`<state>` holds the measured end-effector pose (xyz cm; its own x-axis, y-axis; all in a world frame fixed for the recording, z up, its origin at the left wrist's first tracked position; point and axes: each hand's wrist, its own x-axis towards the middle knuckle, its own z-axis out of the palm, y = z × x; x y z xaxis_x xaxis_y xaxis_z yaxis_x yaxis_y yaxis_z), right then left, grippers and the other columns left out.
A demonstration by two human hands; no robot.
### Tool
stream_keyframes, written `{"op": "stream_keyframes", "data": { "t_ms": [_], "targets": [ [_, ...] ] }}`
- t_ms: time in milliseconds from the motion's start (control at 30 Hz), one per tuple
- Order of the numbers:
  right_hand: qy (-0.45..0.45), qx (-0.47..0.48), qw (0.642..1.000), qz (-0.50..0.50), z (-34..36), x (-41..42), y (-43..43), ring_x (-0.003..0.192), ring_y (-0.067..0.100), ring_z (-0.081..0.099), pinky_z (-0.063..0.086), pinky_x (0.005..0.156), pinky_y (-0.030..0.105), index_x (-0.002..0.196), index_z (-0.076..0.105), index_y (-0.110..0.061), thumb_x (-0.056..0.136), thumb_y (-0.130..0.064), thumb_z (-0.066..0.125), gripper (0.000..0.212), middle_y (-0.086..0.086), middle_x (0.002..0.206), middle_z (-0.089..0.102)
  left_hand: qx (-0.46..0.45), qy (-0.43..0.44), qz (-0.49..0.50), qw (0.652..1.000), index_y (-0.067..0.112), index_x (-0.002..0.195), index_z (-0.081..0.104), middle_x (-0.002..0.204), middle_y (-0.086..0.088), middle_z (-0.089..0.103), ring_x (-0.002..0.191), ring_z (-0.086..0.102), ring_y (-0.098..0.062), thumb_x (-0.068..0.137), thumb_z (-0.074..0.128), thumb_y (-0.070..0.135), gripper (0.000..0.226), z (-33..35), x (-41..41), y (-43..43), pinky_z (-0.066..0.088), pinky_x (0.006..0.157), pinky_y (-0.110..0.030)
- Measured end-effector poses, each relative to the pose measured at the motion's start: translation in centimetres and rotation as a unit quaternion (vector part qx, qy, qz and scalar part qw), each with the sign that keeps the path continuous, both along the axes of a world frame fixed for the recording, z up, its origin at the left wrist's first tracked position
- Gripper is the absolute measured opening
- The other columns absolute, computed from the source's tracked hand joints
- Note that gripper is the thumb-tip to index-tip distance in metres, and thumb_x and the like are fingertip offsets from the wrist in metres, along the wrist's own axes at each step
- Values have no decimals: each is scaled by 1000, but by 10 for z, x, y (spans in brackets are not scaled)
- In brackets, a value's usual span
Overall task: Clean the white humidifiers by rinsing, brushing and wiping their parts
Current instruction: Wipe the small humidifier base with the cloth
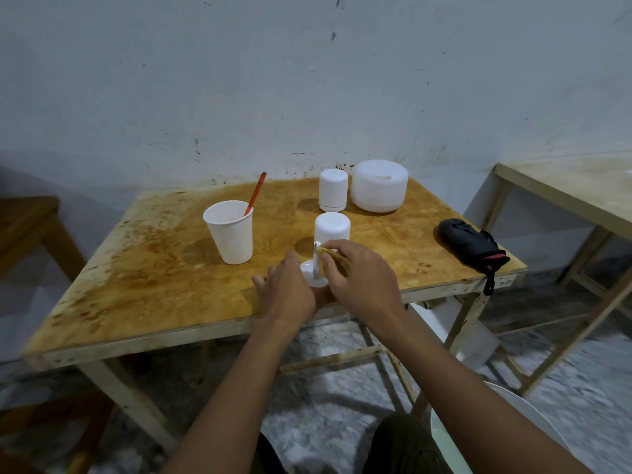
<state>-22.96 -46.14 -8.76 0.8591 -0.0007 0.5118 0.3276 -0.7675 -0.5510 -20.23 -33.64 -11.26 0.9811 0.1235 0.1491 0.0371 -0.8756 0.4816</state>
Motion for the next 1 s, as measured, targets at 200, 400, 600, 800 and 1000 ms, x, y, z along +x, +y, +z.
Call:
{"op": "stream_keyframes", "data": {
  "t_ms": [200,400,600,800,1000],
  "targets": [
    [19,-3,1000,-11,-1,2,-3,76,6,57,42,56,24,108,63,-29,95,-36,57,17,-12,93,67,1,23,-33,999,30,139,40,130,0,57,124,45,-25,81,65,46,66,5,-2,3,24,102,-46],
    [5,6,1000,-28,6,5,-9,77,5,55,39,55,21,106,65,-29,95,-37,58,15,-15,92,66,-5,57,-89,994,32,118,52,114,9,58,113,49,-20,80,63,56,46,13,-4,17,22,93,-44],
    [-5,0,999,-37,1,0,-6,78,7,59,37,55,18,104,67,-30,93,-38,59,15,-14,91,68,2,25,-16,1000,20,121,43,114,-1,60,112,51,-25,75,68,56,64,10,-8,2,28,101,-48],
    [-13,3,999,-45,-7,1,-11,81,12,63,43,58,27,105,68,-28,92,-37,60,18,-10,92,71,30,50,-89,994,31,139,40,133,3,55,124,46,-24,79,64,56,69,15,-4,10,23,102,-47],
    [-95,29,994,-44,-8,0,0,68,10,61,47,51,30,93,70,-21,89,-32,66,12,-9,80,70,3,48,-90,995,32,129,50,117,6,61,115,50,-21,80,68,46,54,14,-3,14,23,95,-42]
  ]
}}
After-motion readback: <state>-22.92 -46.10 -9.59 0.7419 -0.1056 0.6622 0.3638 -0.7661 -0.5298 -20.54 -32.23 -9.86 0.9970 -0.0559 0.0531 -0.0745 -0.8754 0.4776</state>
